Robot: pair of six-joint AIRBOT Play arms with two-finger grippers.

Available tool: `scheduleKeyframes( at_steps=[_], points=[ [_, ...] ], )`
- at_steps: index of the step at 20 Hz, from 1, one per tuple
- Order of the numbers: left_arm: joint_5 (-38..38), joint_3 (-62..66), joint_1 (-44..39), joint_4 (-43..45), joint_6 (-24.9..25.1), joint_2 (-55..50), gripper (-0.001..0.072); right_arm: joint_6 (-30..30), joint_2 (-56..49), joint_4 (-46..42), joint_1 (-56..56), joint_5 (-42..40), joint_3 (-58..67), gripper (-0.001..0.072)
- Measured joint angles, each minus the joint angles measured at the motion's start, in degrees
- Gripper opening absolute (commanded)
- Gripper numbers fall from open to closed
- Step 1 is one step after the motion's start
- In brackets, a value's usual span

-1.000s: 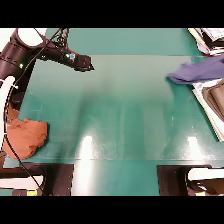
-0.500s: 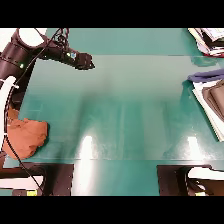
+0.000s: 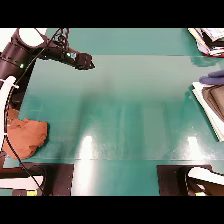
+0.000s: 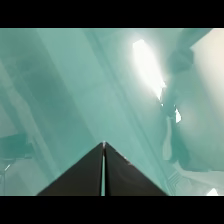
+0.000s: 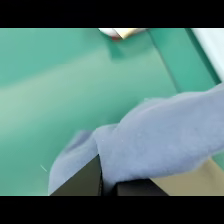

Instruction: Fold the shirts.

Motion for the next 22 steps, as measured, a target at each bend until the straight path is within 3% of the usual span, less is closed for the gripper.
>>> scheduleKeyframes(
  at_steps=[5,10,15,22],
  points=[
    [-0.52,0.0,0.0,0.04,0.09,0.0,0.0023,-0.04,1.95,-8.41,-3.1,7.32,-3.69,0.0016],
    [-0.85,0.0,0.0,0.07,0.13,0.0,0.0024,-0.02,7.3,-13.57,-7.19,9.51,-16.41,0.0039],
    [-0.85,0.0,0.0,0.09,0.15,0.0,0.0023,0.0,11.93,-15.76,-12.59,9.6,-27.78,0.0519],
    [-0.79,0.0,0.0,0.07,0.15,0.0,0.0024,0.15,14.01,-10.82,-13.35,7.61,-29.73,0.0524]
  ],
)
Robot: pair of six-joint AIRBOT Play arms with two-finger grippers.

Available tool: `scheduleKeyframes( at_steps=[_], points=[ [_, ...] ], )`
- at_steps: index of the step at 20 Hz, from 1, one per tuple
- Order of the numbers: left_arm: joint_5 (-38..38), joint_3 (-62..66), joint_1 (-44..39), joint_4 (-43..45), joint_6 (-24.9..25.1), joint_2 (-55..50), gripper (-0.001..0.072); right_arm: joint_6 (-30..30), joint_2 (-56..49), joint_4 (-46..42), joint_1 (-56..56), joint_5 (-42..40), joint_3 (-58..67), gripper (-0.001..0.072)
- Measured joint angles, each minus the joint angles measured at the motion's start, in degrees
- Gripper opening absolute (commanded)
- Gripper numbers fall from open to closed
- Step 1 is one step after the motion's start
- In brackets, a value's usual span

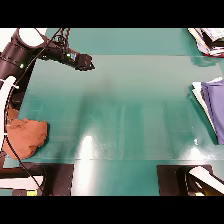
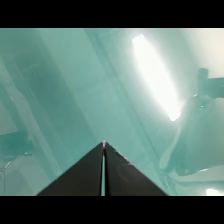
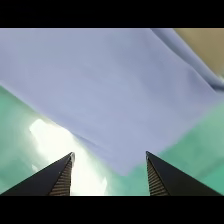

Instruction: Fold the shirts.

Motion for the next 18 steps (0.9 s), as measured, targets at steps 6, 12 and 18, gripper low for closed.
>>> scheduleKeyframes(
  at_steps=[6,12,18],
  points=[
    [0.57,0.0,0.0,-0.04,-0.02,0.0,0.0024,0.02,0.22,12.04,14.56,-3.3,5.46,0.0301],
    [3.48,0.0,0.0,-0.09,-0.07,0.0,0.0024,-0.04,0.22,14.88,34.84,-6.84,7.43,0.0015],
    [6.08,0.0,0.0,-0.11,-0.09,0.0,0.0024,-1.81,0.22,15.45,46.05,-9.31,7.74,0.0015]
  ],
)
